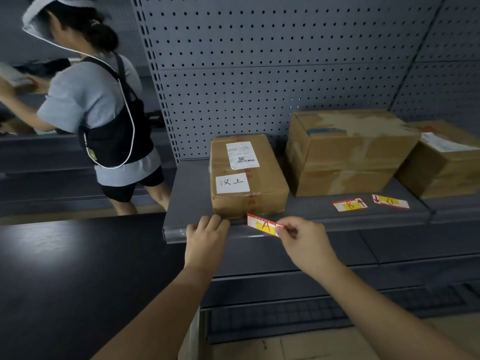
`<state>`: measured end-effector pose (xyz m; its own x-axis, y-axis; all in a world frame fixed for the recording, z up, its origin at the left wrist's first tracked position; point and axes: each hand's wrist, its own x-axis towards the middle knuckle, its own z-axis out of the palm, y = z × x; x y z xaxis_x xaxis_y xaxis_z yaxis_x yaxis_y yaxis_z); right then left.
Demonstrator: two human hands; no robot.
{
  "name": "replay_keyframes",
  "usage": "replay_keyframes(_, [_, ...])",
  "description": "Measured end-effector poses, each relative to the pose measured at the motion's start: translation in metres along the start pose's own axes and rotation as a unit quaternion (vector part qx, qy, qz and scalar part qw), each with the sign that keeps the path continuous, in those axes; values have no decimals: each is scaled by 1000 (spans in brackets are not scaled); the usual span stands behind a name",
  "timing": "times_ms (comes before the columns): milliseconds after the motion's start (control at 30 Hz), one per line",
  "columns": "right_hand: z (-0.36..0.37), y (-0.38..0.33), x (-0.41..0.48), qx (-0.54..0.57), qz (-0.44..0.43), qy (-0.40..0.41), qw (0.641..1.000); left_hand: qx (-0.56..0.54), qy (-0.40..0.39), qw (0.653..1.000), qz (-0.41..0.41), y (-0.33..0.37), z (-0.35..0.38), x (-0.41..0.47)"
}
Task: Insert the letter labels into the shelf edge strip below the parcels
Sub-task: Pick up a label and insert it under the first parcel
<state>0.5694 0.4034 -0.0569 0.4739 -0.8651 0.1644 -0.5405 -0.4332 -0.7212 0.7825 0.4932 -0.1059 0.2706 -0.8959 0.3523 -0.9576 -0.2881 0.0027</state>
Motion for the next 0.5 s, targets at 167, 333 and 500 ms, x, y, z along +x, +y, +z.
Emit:
replay_keyframes(167, [1,2,3,-1,0,-6,1000,-7,11,1000,10,-1,4,2])
replay_keyframes(333, [4,4,2,-3,-1,-12,1000,-27,58,997,44,-6,11,-3])
replay_keyframes(500, [5,3,0,-4,-7,-17,1000,-38,78,995,42,-6,15,-3])
